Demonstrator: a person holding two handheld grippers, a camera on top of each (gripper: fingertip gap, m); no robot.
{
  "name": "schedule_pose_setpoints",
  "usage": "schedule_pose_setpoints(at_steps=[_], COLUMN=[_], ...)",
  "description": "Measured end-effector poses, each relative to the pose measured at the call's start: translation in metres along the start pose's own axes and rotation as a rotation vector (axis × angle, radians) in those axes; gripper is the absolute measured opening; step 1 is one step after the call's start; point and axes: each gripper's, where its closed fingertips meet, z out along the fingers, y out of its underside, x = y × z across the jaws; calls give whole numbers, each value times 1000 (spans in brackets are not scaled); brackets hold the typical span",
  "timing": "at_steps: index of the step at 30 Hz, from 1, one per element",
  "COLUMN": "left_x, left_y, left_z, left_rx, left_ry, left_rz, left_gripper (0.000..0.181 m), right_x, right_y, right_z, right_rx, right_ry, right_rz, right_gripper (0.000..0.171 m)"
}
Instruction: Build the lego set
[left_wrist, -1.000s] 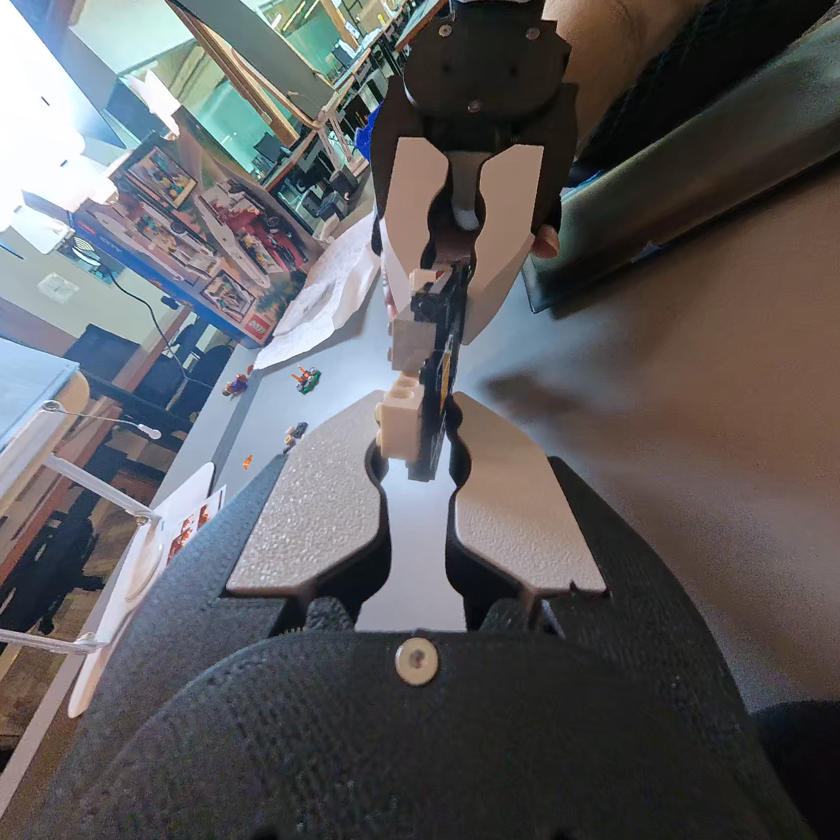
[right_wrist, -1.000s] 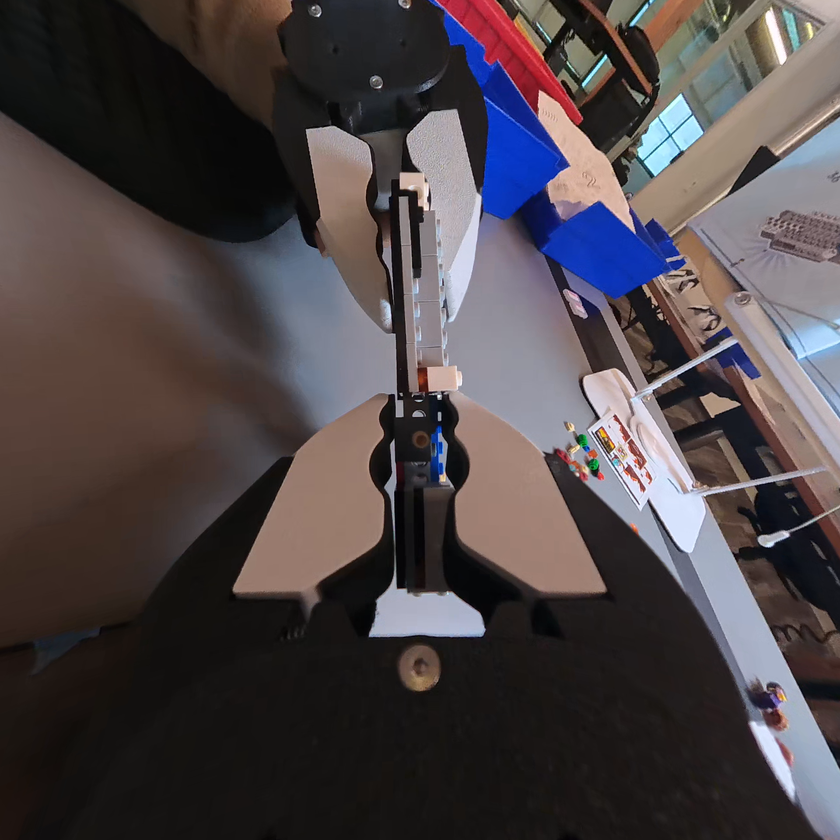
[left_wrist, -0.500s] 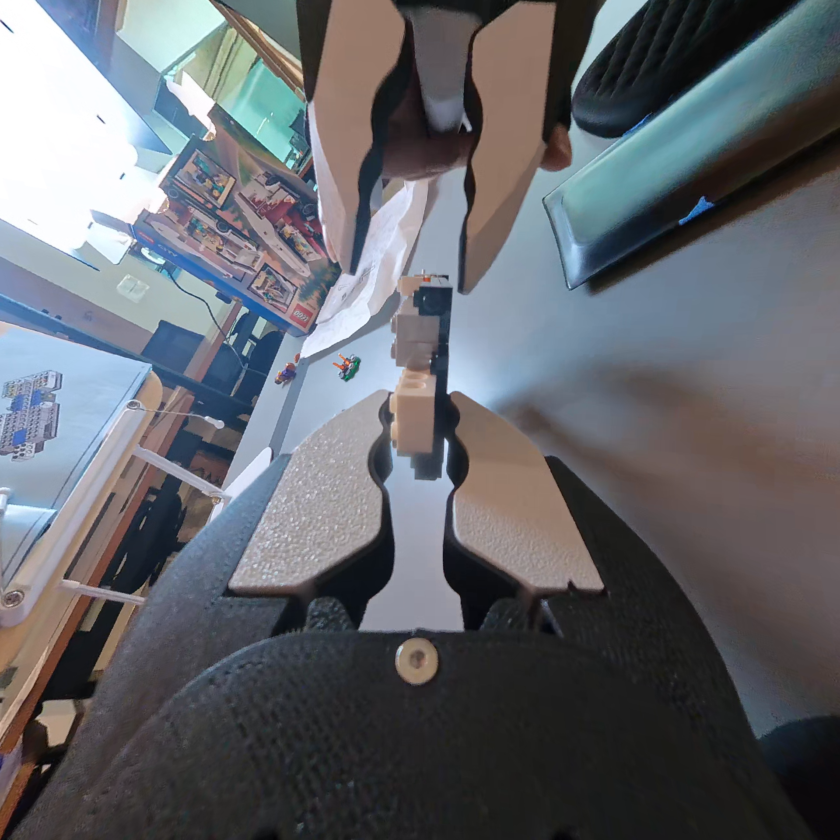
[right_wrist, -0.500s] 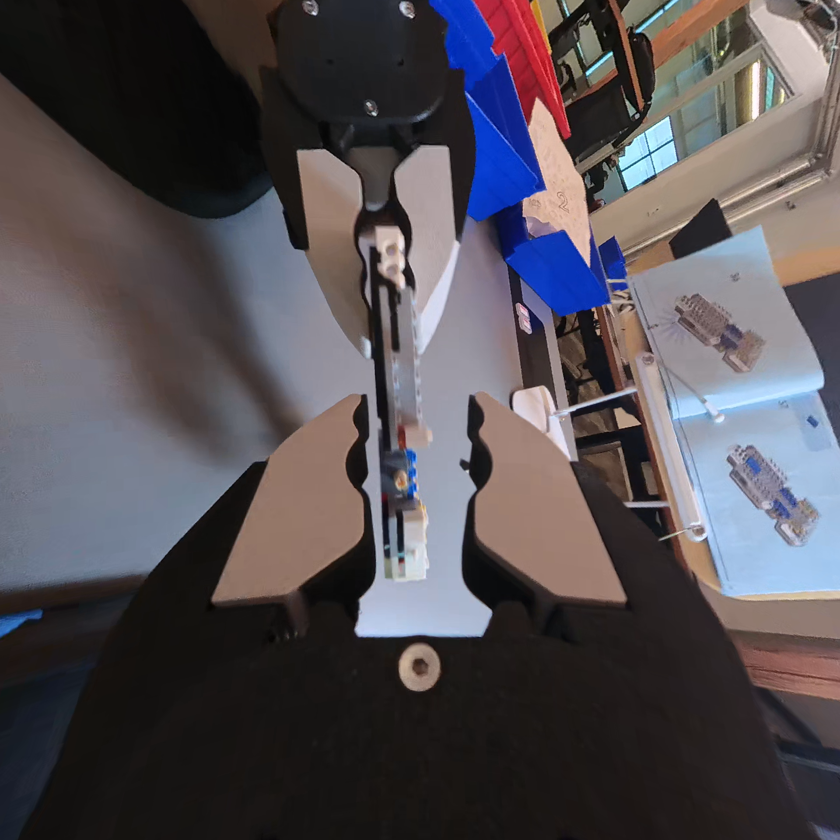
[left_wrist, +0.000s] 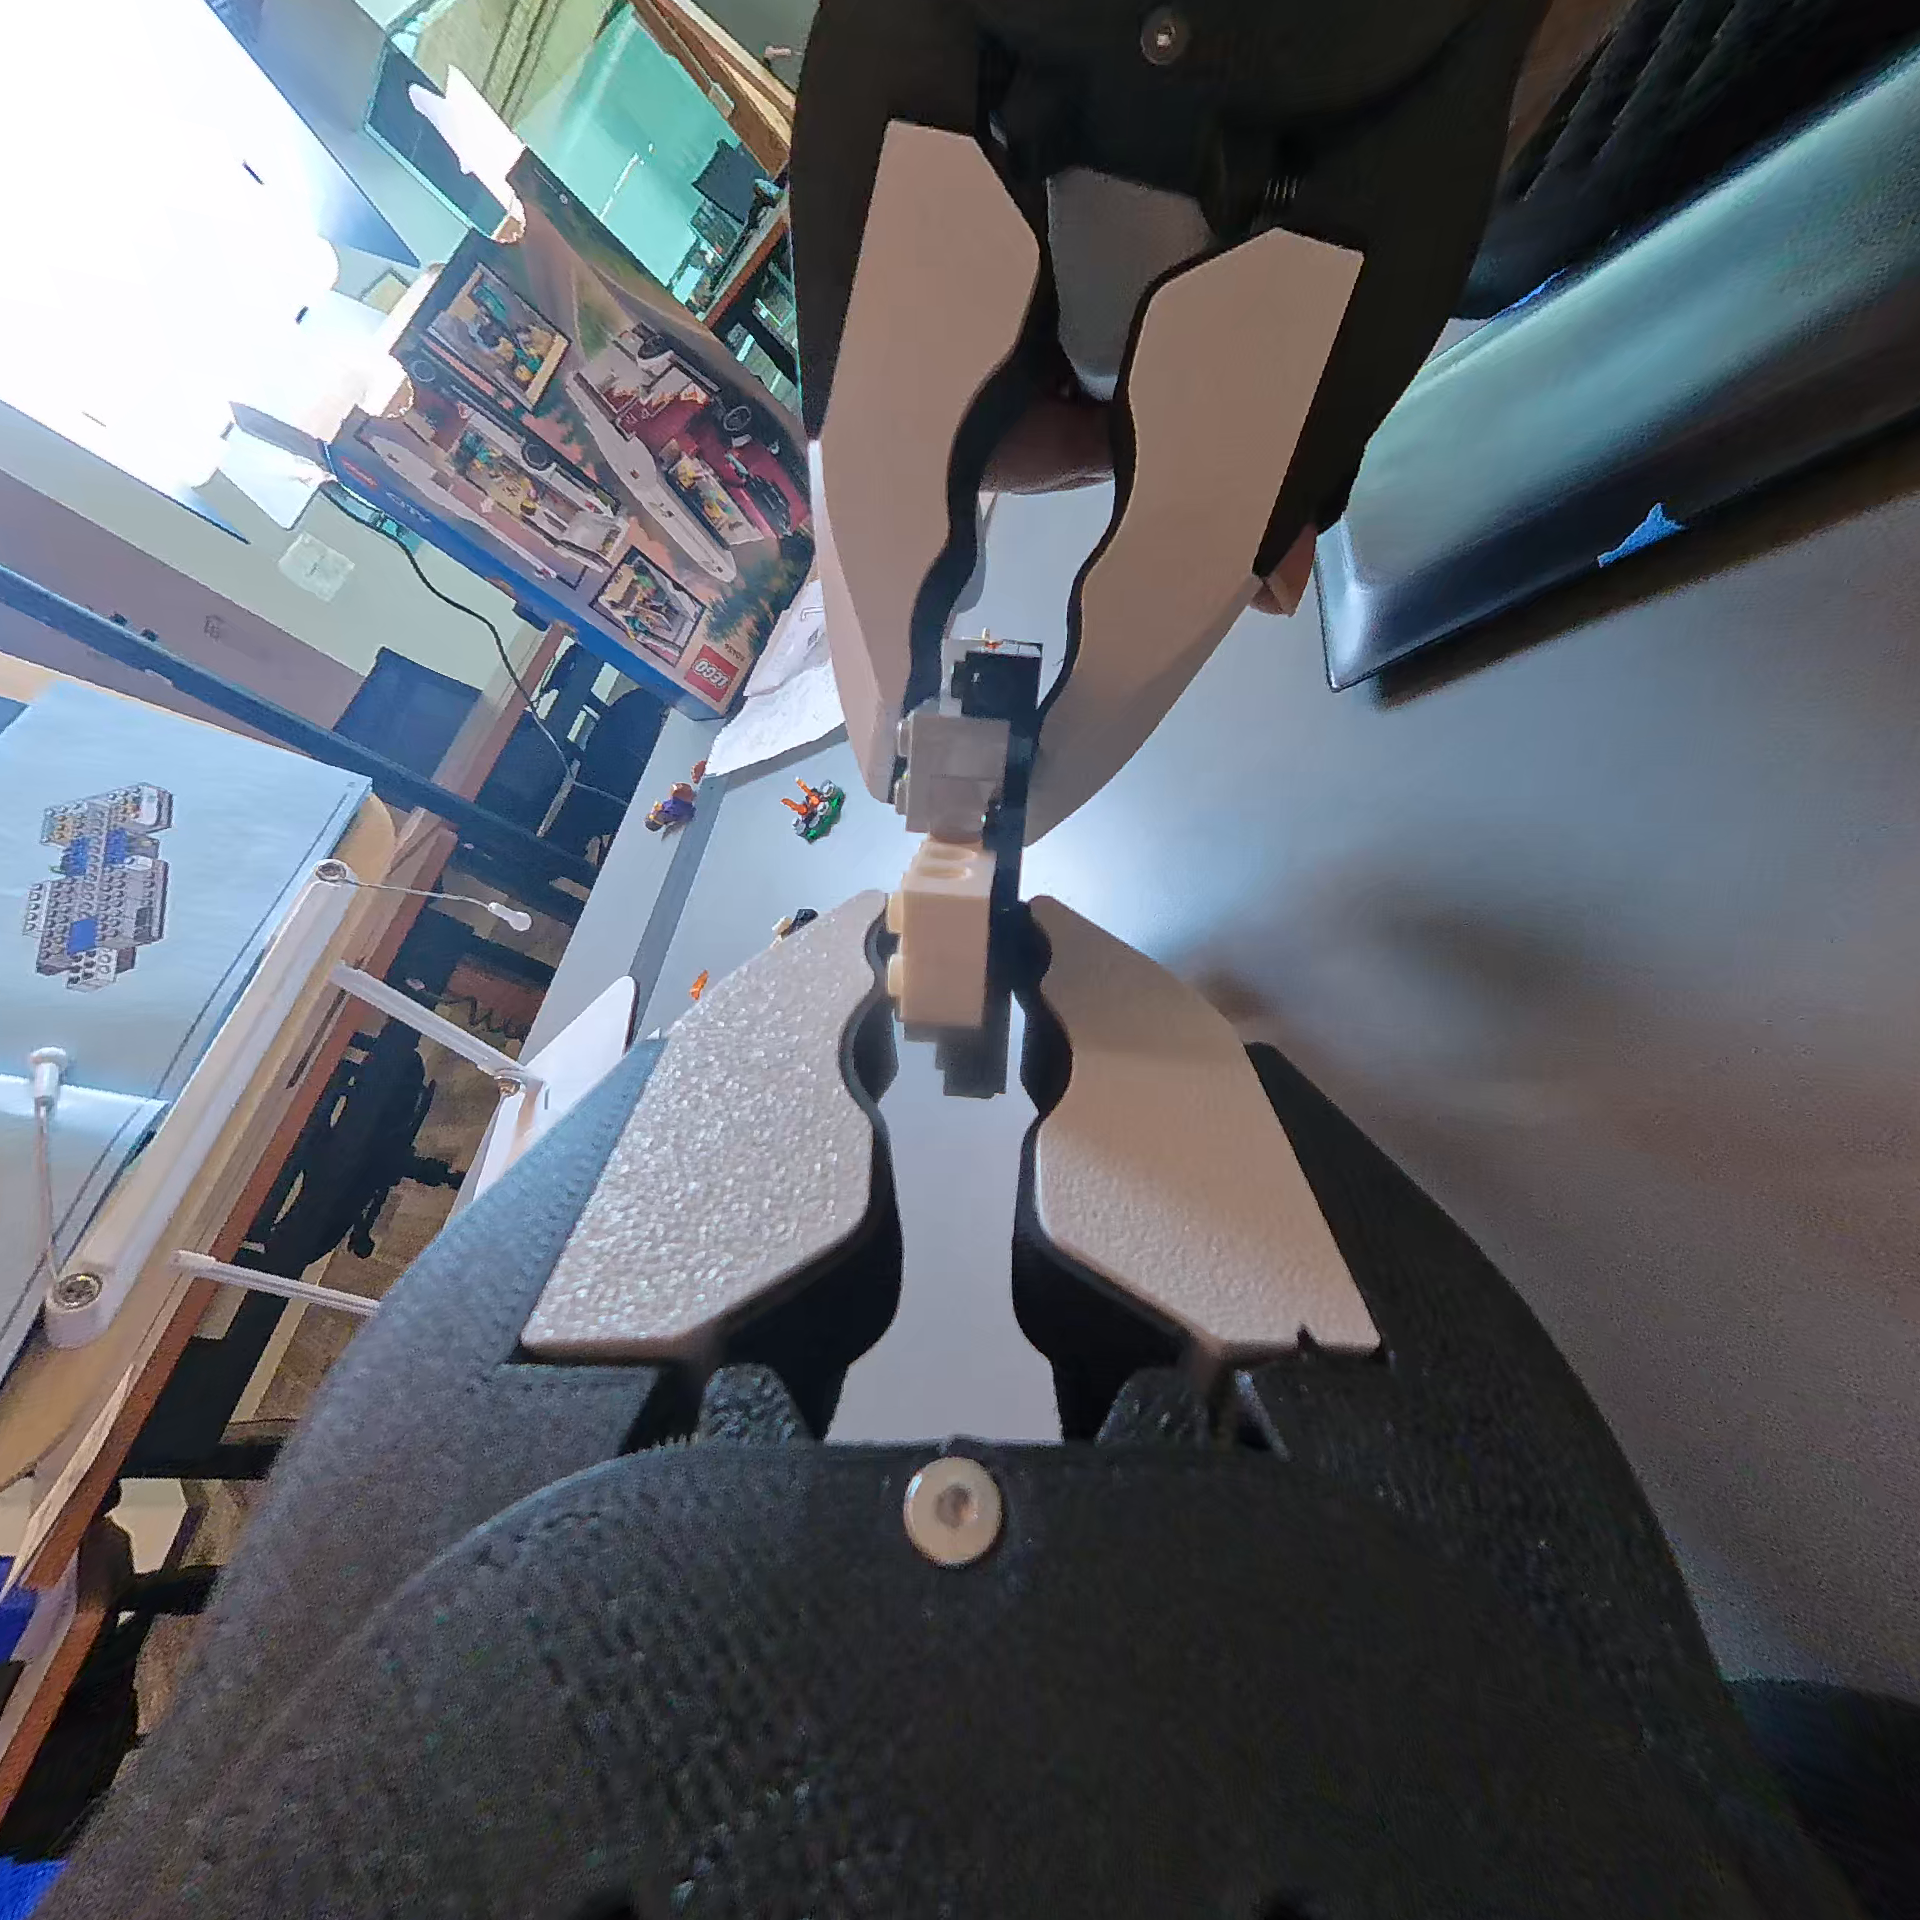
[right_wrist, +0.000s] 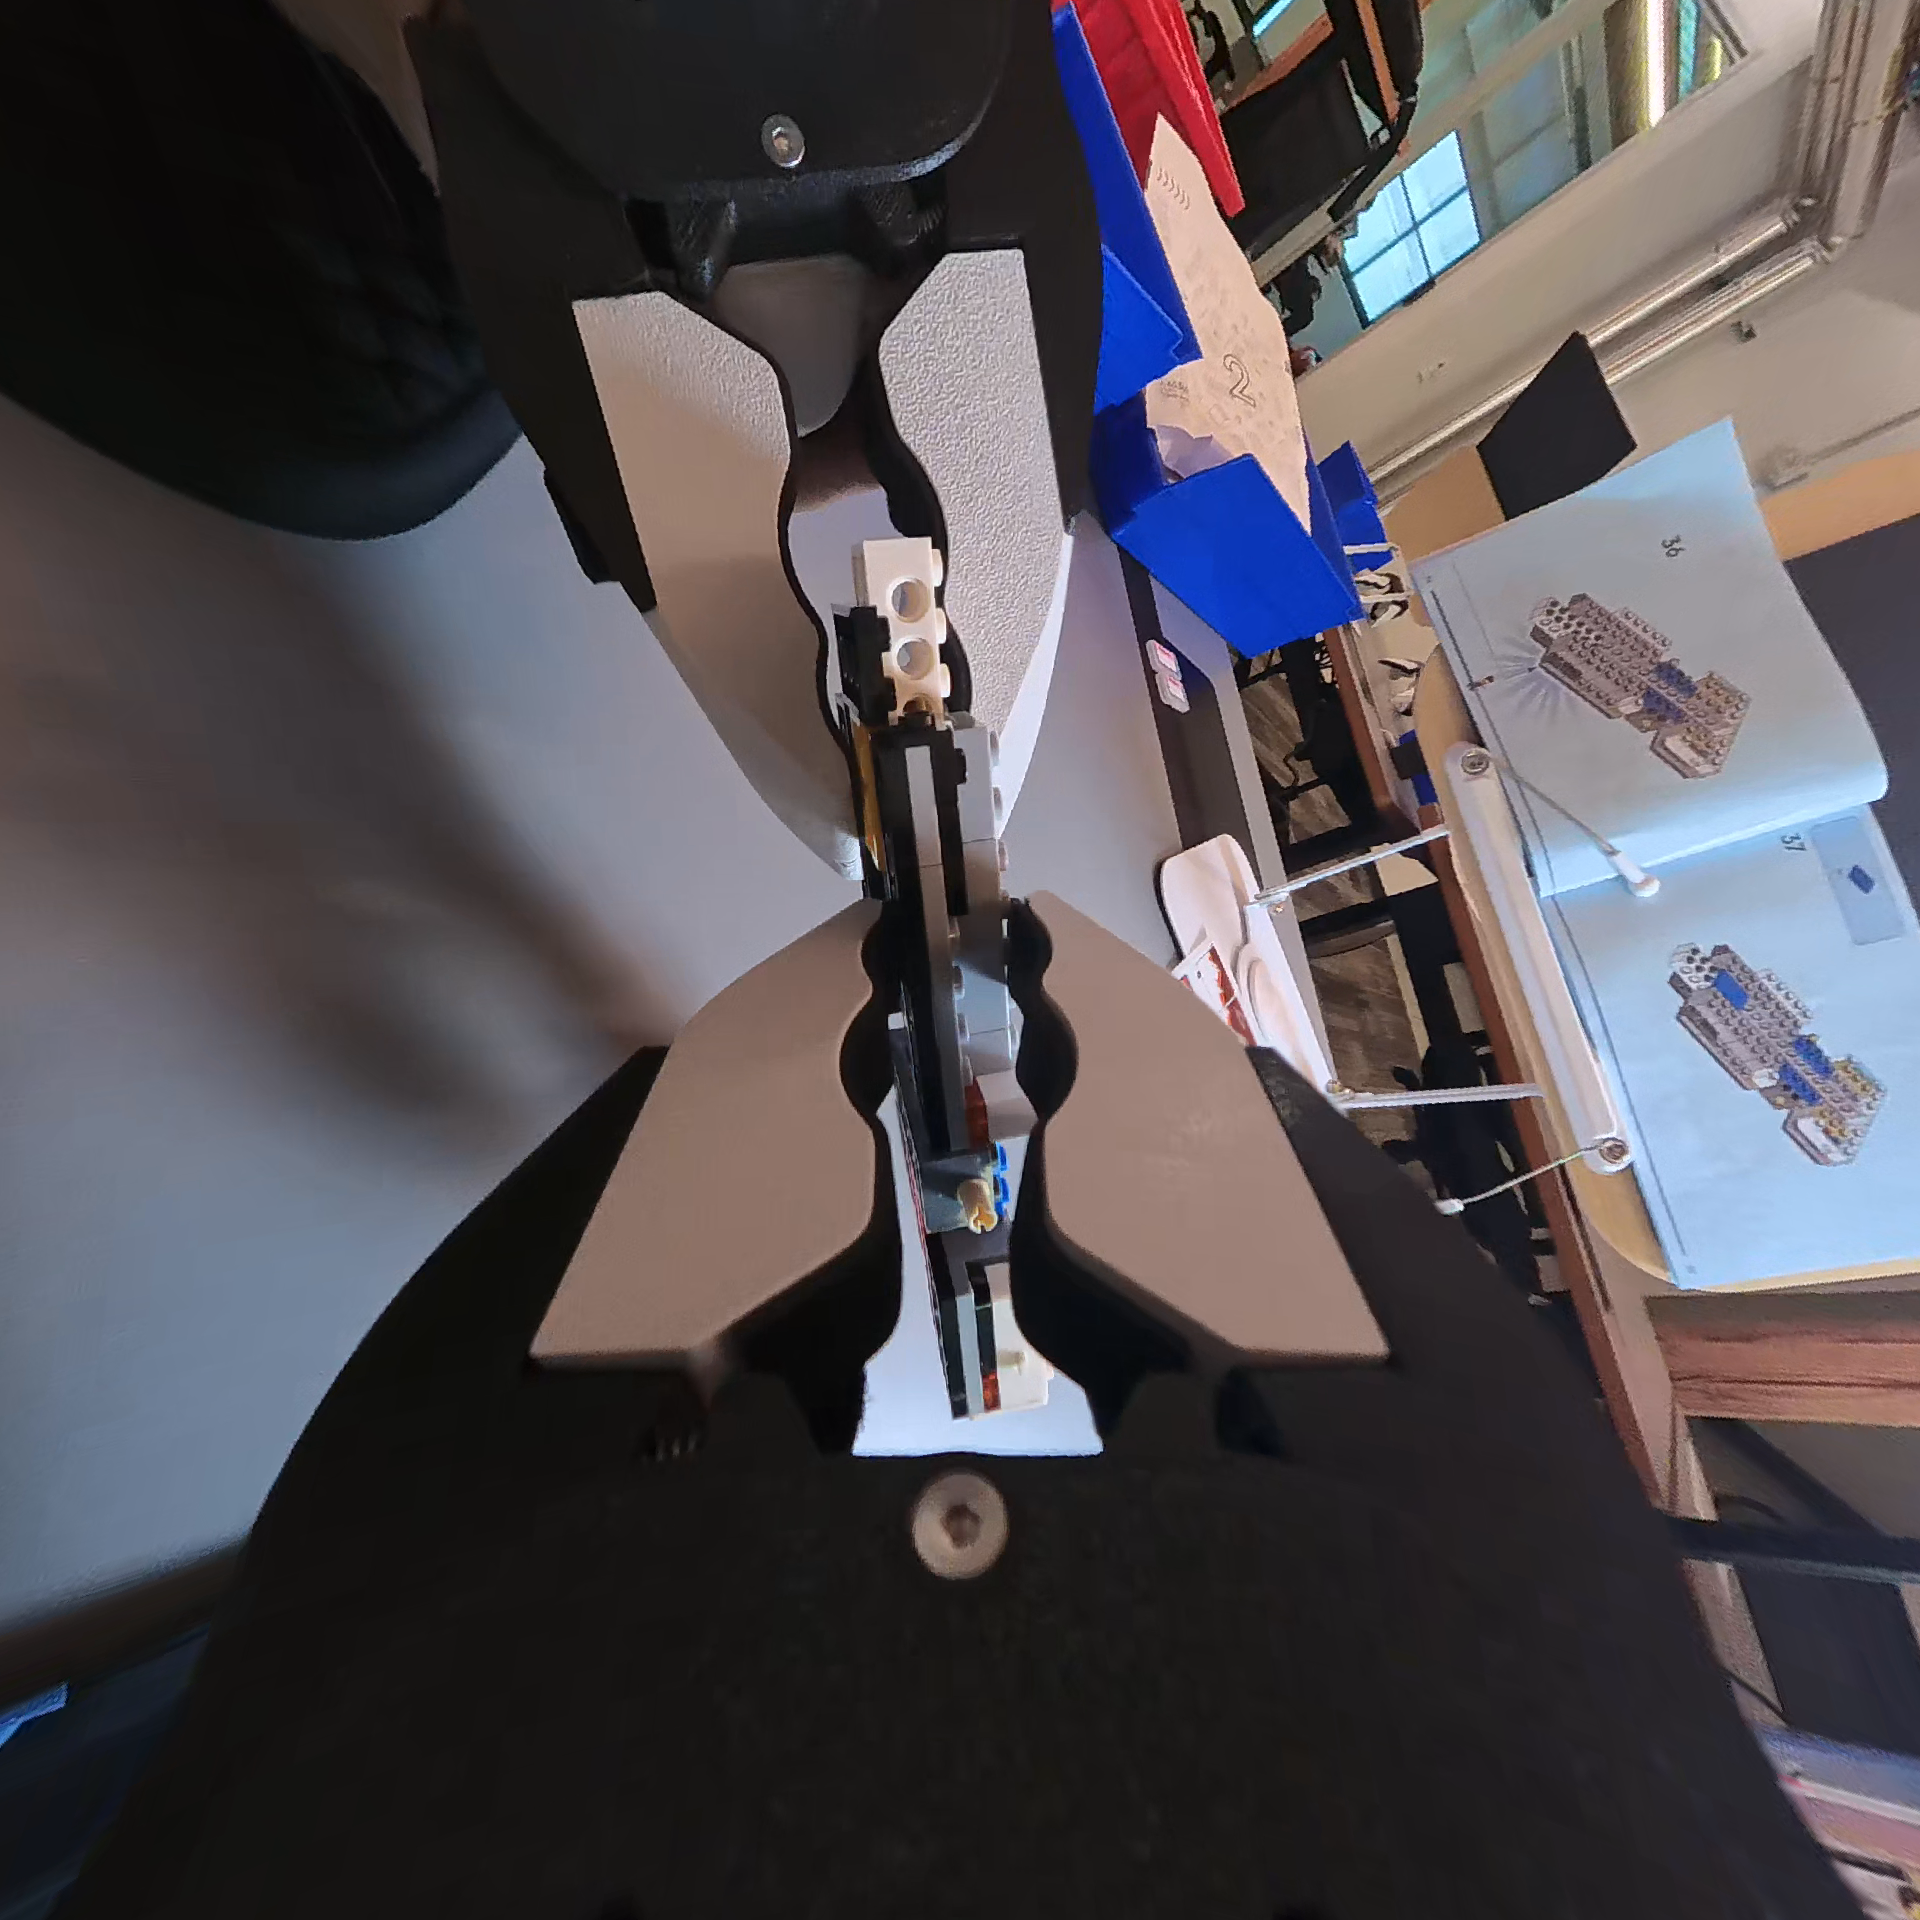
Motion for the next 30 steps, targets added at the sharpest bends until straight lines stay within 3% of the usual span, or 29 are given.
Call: schedule_pose_setpoints(at_steps=[6, 14, 30], left_x=[3, 11, 28], left_y=[0, 1, 10], left_z=[0, 1, 3], left_rx=[-5, -12, -52], left_ry=[37, 101, 190], left_rz=[-42, -55, -91], left_gripper=[20, 20, 20], right_x=[-3, -10, -26], right_y=[0, -7, -16], right_z=[0, -2, 2], right_rx=[16, 41, 79], right_ry=[-42, -116, -211], right_rz=[40, -98, 26], right_gripper=[20, 27, 19])
